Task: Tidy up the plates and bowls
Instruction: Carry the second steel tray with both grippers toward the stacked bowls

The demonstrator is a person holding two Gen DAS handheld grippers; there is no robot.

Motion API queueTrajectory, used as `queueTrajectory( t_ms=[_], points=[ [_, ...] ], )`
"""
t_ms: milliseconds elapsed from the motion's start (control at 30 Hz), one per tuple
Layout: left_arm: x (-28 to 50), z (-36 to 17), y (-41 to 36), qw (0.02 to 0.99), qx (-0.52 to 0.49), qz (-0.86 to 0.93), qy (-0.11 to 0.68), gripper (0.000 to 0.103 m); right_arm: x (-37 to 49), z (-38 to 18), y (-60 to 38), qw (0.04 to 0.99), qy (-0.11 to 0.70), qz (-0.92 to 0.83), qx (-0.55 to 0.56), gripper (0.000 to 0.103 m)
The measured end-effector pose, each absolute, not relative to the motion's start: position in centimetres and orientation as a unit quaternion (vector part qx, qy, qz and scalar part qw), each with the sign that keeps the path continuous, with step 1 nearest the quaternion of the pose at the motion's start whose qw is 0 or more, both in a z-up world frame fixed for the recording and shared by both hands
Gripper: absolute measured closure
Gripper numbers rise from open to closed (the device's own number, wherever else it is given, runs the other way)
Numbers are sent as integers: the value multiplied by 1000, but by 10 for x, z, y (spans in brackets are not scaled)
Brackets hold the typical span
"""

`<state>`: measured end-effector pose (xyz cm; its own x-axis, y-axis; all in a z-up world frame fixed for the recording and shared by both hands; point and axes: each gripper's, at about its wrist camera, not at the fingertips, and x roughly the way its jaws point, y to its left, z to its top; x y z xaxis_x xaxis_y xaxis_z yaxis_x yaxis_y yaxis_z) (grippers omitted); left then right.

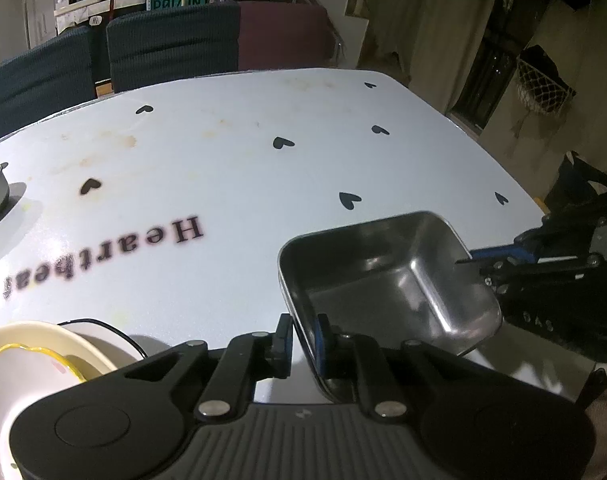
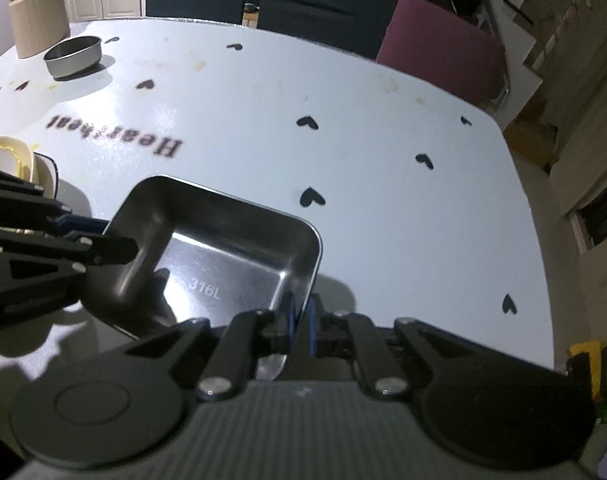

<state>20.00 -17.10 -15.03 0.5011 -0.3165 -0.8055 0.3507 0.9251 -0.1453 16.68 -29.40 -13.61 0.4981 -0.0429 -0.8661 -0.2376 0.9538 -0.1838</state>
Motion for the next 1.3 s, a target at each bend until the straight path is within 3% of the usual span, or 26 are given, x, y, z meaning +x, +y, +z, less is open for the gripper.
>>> queueTrajectory(
  t_ms=[333,967,1100,1300],
  points=[
    [204,-159,-170,858,17,-190,477,89,174,-157,-293,826,543,68,-139,92],
    [213,-160,-170,856,-4,-192,480,87,187,-160,-301,843,521,59,-118,92],
    [213,-161,-169,859,2,-182,479,77,185,-160,-299,842,522,59,-123,92],
    [213,-154,-161,859,-22,-184,478,76,185,-159,-302,841,525,60,-117,91]
  ],
)
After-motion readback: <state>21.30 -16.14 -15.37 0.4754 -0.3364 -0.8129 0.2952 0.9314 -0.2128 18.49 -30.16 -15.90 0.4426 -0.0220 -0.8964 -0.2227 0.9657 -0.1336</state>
